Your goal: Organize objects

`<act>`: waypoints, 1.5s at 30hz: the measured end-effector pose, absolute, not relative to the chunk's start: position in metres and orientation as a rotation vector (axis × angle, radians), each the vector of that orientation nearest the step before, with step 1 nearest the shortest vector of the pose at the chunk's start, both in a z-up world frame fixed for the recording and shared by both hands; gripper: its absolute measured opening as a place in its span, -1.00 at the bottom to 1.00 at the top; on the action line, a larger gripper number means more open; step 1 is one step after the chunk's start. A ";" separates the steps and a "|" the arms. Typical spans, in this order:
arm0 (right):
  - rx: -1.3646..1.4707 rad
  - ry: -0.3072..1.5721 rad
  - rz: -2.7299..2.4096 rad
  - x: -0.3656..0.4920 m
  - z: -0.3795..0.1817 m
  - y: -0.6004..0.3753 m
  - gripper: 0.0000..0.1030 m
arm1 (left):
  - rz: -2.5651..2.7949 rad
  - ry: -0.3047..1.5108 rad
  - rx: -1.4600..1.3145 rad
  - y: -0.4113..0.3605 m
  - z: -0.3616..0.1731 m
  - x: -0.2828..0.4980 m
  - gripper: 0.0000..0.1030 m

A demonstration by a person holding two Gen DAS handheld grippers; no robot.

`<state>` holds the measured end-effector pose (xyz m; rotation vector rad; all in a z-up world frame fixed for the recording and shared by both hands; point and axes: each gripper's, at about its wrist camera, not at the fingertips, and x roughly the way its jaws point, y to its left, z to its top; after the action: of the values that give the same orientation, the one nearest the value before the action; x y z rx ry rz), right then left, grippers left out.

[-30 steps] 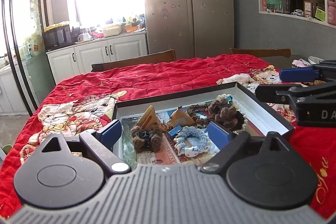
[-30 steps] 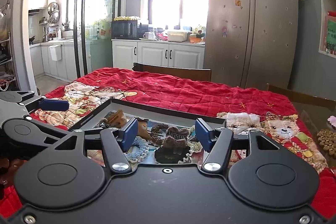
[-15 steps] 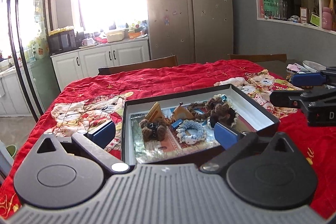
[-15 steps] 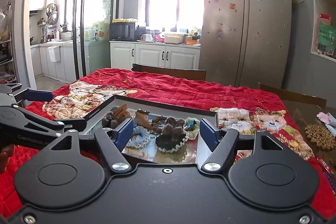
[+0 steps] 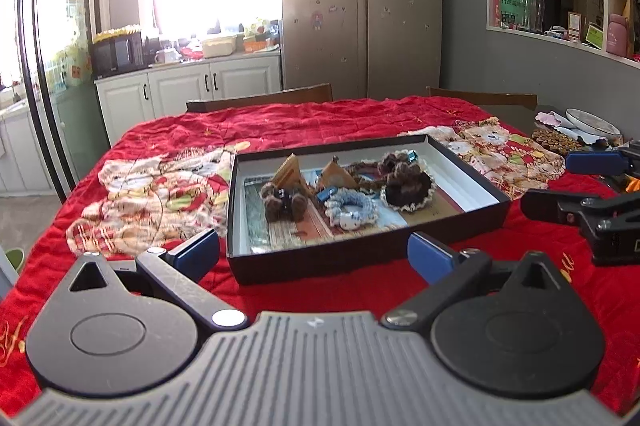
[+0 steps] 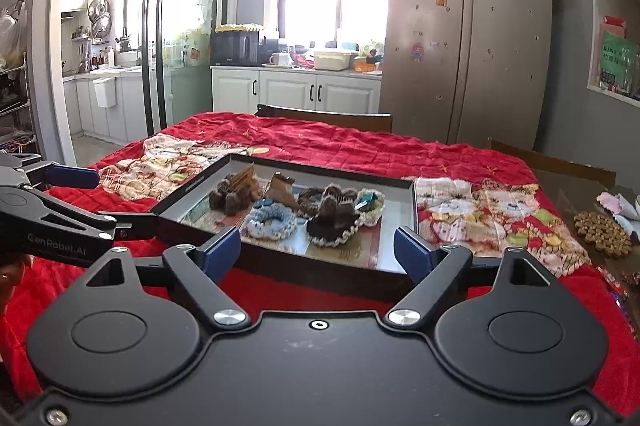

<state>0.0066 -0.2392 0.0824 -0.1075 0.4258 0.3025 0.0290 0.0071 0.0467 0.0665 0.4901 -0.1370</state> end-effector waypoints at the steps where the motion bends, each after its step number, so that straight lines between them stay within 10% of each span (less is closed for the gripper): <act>1: -0.106 0.431 0.302 0.005 0.081 -0.239 0.68 | -0.136 0.495 0.065 0.007 0.046 0.028 1.00; 45: -0.043 0.531 0.246 -0.010 0.054 -0.245 0.88 | -0.110 0.560 0.029 0.005 0.023 0.005 1.00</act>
<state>-0.0096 -0.2452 0.0537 -0.0431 0.5311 0.2457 0.0048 0.0052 0.0232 0.0291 0.5598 -0.1099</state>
